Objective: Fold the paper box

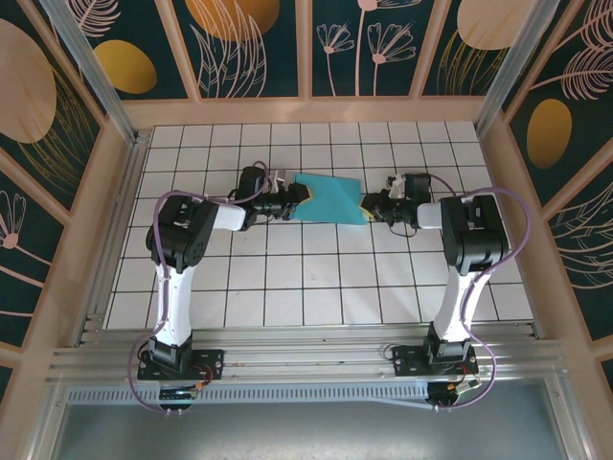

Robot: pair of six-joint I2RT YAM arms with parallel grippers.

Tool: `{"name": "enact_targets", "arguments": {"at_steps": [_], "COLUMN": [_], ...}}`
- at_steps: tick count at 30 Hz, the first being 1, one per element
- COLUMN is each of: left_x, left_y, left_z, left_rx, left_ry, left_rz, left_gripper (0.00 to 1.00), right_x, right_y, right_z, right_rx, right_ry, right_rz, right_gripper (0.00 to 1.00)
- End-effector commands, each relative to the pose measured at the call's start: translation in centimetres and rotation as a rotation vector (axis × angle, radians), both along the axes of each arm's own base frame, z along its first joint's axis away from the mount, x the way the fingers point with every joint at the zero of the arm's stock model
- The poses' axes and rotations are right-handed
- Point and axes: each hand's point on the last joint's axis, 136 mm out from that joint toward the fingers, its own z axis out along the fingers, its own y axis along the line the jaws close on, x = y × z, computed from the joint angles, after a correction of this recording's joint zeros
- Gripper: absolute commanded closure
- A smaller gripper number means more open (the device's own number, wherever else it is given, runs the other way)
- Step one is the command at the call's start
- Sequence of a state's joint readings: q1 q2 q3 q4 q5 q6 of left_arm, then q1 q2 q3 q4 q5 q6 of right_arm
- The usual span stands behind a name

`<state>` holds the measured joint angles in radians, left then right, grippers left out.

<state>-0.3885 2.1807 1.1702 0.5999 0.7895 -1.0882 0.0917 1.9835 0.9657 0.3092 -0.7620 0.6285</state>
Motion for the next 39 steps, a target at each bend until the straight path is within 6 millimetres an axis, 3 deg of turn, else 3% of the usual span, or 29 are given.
{"name": "enact_targets", "arguments": {"at_steps": [1,5,8,13,17,21,26,29,32,36,39], "left_x": [0.2,0.5,0.6,0.4,0.3,0.0,-0.4,-0.3,-0.2,-0.1,0.1], "left_y": [-1.0,-0.8,-0.5,0.1,0.5,1.0,1.4,1.8,2.3,2.5,2.6], "left_z": [2.4,2.9,2.9,3.0,3.8,5.0,6.8,7.6,8.7,9.5,9.6], "left_rx": [-0.104,-0.131,-0.134,-0.087,-0.068,-0.065,-0.075,-0.081,-0.073,-0.051,-0.050], "left_ry": [-0.021,0.035,0.078,0.107,0.115,0.121,0.110,0.105,0.091,0.069,0.064], "left_rz": [-0.004,0.054,0.090,0.121,0.137,0.154,0.149,0.156,0.168,0.169,0.174], "left_gripper": [0.42,0.54,0.58,0.64,0.65,0.66,0.69,0.71,0.71,0.72,0.72], "right_x": [-1.2,-1.0,-0.6,0.3,0.7,-0.2,-3.6,-5.4,-7.0,-7.7,-9.5], "right_y": [-1.3,-1.1,-1.0,-1.1,-1.1,1.4,5.9,7.1,8.2,8.5,9.2], "right_z": [-3.3,-1.8,0.7,7.0,12.0,17.1,21.8,22.4,21.6,19.1,17.4], "right_rx": [-0.045,-0.019,-0.010,-0.048,-0.182,-0.359,-0.540,-0.549,-0.620,-0.848,-0.973], "right_ry": [0.116,0.095,0.045,-0.118,-0.319,-0.605,-1.044,-1.182,-1.299,-1.506,-1.713], "right_rz": [-0.055,-0.054,-0.058,-0.075,-0.118,-0.081,0.058,0.179,0.342,0.476,0.579], "right_gripper": [0.83,0.76,0.67,0.56,0.50,0.46,0.38,0.22,0.18,0.14,0.01]}}
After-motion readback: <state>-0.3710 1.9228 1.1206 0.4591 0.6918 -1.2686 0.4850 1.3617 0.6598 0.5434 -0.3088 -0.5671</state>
